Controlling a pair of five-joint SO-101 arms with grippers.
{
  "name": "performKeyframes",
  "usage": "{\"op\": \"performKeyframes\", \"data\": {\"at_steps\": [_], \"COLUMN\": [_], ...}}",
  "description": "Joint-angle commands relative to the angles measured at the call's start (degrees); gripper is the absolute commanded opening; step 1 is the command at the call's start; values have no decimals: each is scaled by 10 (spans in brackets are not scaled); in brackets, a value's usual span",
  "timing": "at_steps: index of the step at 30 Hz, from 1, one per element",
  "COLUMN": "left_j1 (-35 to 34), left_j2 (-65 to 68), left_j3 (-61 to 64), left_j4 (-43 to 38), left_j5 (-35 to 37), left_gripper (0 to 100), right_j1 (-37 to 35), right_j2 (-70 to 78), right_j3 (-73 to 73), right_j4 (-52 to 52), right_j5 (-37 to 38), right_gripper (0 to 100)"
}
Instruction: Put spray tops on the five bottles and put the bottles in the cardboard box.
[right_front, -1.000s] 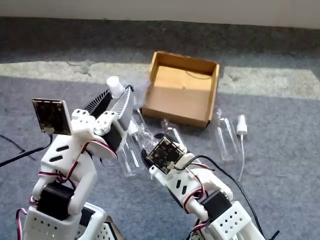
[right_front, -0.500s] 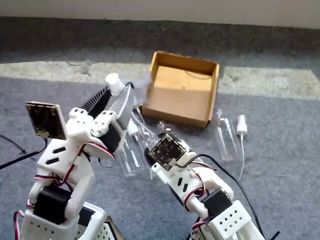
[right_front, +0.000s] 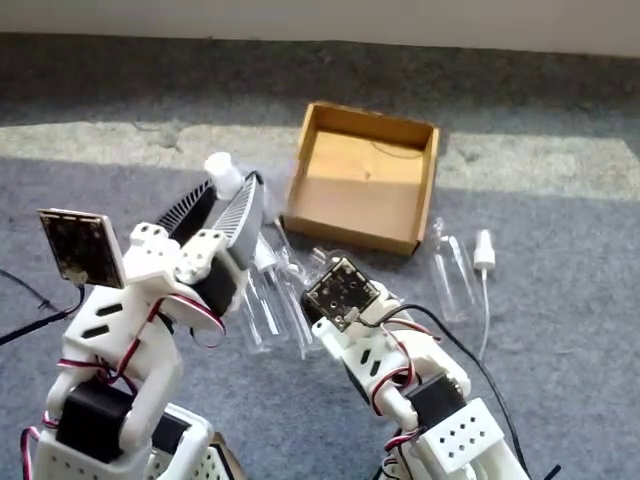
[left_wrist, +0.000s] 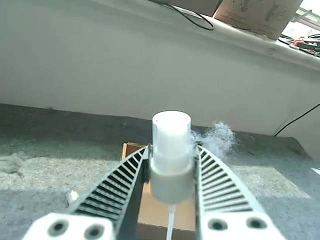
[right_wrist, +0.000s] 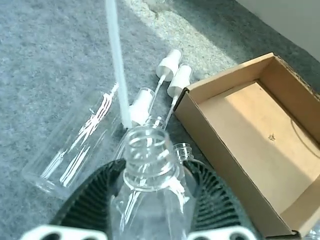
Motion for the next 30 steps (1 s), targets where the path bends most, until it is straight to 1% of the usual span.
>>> {"op": "performKeyframes", "data": {"at_steps": [1, 9, 14, 18, 22, 23, 25, 28, 30], "left_j1": [18, 22, 29, 81, 130, 138, 149, 151, 151], "left_j2": [6, 7, 7, 7, 7, 7, 7, 7, 7], "left_j3": [24, 40, 61, 73, 103, 110, 117, 118, 118], "left_j4": [-49, -55, -79, -86, -122, -132, -140, -140, -140], "left_j5": [-6, -6, -5, -11, -54, -54, -55, -55, -55], "left_gripper": [56, 56, 56, 56, 56, 56, 49, 2, 10], "right_j1": [5, 5, 5, 5, 5, 5, 8, 9, 8], "right_j2": [-7, -7, -7, -7, -7, -7, -7, -7, -7], "right_j3": [-2, -2, -2, -2, -3, -5, -6, -7, -8], "right_j4": [-7, -7, -7, -7, -7, -7, -7, -8, -18], "right_j5": [-4, -4, -4, -4, -5, -12, -62, -132, -148], "right_gripper": [4, 4, 4, 4, 4, 4, 4, 4, 4]}}
